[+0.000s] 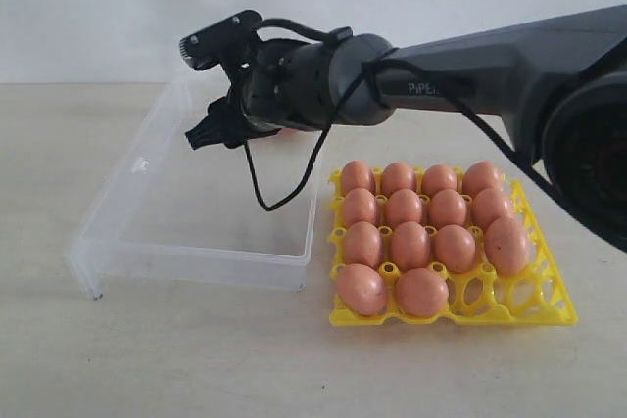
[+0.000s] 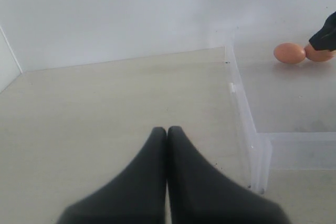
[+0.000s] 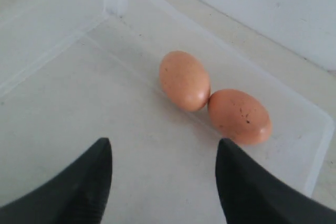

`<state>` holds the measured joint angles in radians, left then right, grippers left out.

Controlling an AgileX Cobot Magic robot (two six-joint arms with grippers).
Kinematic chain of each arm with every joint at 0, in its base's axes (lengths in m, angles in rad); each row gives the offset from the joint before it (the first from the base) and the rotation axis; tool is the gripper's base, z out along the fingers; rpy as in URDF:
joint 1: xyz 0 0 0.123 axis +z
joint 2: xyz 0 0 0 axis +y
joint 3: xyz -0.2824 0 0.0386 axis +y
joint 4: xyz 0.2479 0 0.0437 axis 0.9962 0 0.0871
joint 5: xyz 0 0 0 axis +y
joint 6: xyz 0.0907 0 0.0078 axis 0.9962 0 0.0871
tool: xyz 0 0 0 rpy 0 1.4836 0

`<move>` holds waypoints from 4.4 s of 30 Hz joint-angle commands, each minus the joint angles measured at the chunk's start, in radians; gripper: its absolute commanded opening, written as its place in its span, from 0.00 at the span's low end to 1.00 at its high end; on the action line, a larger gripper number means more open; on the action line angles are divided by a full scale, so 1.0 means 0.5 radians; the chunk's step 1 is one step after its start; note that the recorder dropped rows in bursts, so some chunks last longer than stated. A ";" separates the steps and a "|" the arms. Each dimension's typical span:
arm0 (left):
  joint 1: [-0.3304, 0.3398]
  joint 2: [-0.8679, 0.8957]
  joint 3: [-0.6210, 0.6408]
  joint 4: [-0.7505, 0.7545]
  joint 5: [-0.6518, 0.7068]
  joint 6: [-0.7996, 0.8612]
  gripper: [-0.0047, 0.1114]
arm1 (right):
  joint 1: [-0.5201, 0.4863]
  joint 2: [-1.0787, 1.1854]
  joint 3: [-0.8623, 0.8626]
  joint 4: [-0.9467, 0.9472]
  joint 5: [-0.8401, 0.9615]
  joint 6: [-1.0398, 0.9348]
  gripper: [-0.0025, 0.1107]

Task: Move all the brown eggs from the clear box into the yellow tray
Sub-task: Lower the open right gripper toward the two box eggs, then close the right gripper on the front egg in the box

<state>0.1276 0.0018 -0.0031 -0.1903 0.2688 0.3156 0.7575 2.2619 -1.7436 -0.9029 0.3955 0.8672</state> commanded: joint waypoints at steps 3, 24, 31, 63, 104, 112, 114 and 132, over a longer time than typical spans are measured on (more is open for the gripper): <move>-0.001 -0.004 0.006 -0.014 -0.016 -0.018 0.00 | 0.135 -0.060 0.004 0.896 0.603 -1.059 0.29; -0.001 -0.004 0.006 -0.014 -0.016 -0.018 0.00 | 0.199 -0.060 0.013 2.038 1.651 -2.548 0.02; -0.001 -0.004 0.006 -0.014 -0.020 -0.018 0.00 | 0.199 -0.060 0.013 1.533 1.310 -2.278 0.02; -0.001 -0.004 0.006 -0.014 -0.016 -0.018 0.00 | 0.179 -0.069 0.013 1.218 0.684 -2.066 0.70; -0.001 -0.004 0.006 -0.014 -0.016 -0.018 0.00 | 0.179 -0.124 0.013 1.938 1.391 -1.393 0.62; -0.001 -0.004 0.006 -0.014 -0.016 -0.018 0.00 | 0.179 -0.098 0.013 2.026 1.476 -1.347 0.62; -0.001 -0.004 0.006 -0.014 -0.016 -0.018 0.00 | 0.179 -0.095 0.013 2.085 1.472 -1.425 0.62; -0.001 -0.004 0.006 -0.014 -0.016 -0.018 0.00 | 0.179 -0.330 0.013 2.013 1.399 -2.297 0.48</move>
<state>0.1276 0.0018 -0.0031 -0.1903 0.2688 0.3156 0.8499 2.1525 -1.7374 0.1340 1.0215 -0.1477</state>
